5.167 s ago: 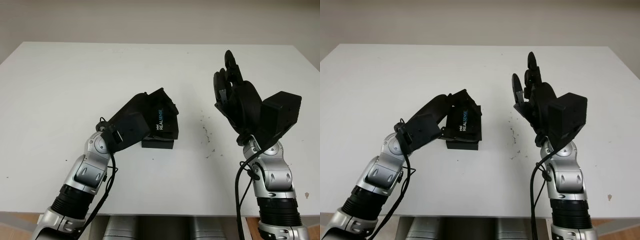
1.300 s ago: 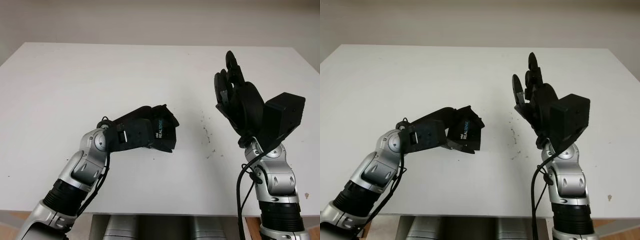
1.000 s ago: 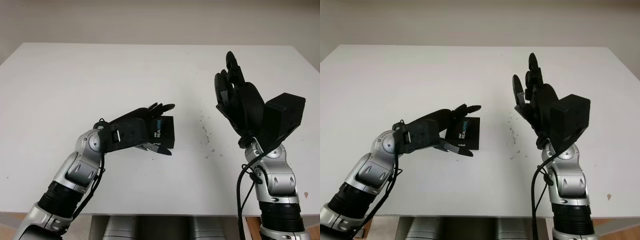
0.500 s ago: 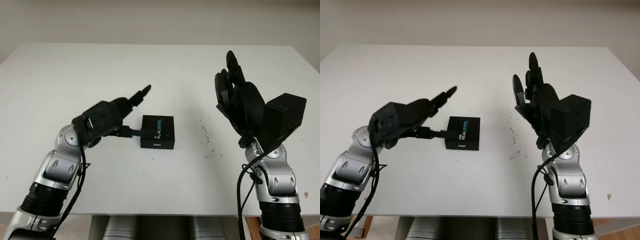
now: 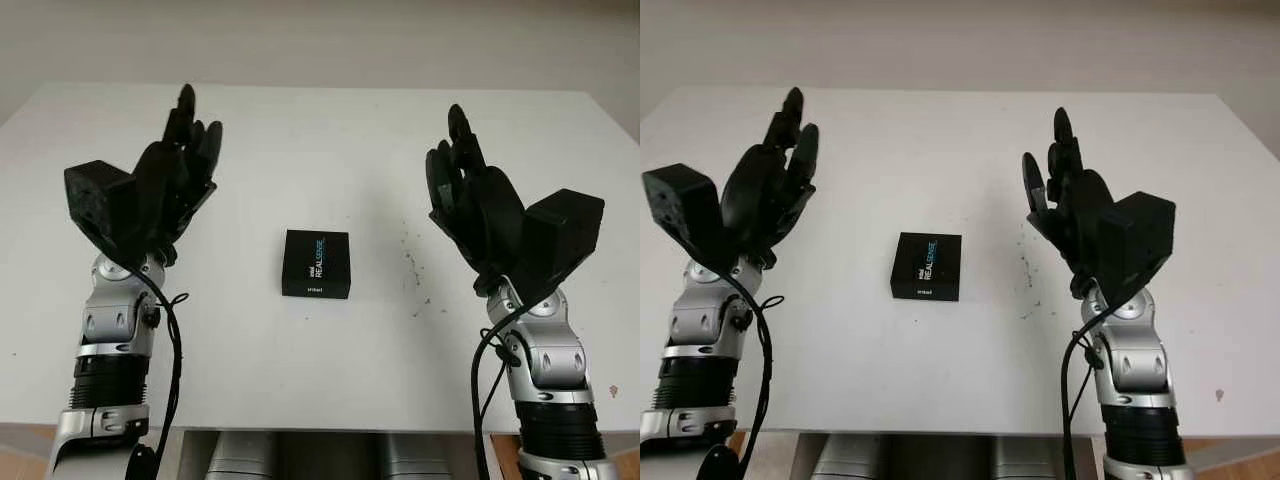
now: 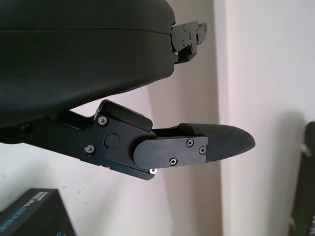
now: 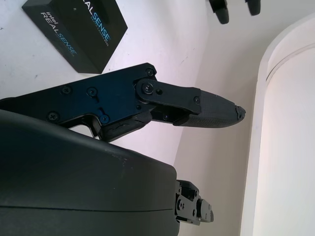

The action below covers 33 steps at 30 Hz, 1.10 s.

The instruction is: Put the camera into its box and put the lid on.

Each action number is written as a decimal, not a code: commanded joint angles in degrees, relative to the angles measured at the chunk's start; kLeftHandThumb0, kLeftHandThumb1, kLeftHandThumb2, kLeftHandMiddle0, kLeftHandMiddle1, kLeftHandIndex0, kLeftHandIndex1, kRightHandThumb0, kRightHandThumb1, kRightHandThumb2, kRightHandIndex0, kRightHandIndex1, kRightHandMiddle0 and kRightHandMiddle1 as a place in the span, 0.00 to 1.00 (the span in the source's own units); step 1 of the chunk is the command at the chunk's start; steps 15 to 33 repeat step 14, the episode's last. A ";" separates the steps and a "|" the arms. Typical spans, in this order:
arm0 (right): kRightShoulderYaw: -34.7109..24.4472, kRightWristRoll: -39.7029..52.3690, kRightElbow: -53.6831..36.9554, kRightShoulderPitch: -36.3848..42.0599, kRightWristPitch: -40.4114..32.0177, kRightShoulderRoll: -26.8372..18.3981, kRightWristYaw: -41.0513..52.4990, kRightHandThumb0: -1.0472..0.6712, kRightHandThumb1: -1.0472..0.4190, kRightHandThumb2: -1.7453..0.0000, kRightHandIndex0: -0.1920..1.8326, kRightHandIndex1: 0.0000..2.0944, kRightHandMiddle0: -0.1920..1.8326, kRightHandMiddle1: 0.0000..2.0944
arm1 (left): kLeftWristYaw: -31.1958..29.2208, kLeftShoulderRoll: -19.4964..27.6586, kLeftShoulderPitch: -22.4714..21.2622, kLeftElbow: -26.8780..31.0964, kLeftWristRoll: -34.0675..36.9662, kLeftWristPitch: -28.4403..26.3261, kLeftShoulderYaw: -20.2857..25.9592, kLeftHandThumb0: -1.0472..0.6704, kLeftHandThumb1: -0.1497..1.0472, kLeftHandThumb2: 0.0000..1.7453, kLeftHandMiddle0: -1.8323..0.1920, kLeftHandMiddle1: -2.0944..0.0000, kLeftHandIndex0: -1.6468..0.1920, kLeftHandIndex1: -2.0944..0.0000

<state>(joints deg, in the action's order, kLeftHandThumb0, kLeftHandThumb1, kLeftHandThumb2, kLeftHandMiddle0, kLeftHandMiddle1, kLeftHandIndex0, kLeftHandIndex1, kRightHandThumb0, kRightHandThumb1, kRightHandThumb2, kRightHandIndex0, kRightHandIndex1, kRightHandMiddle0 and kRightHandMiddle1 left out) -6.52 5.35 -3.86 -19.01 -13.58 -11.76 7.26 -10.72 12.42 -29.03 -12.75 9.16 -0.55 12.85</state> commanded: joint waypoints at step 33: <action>0.05 1.20 1.04 -0.91 1.17 0.60 0.60 0.18 0.00 0.63 0.00 0.00 0.00 0.00 | 3.38 -0.84 6.22 2.41 -2.05 6.99 -1.78 0.12 1.00 0.33 1.00 1.00 1.00 1.00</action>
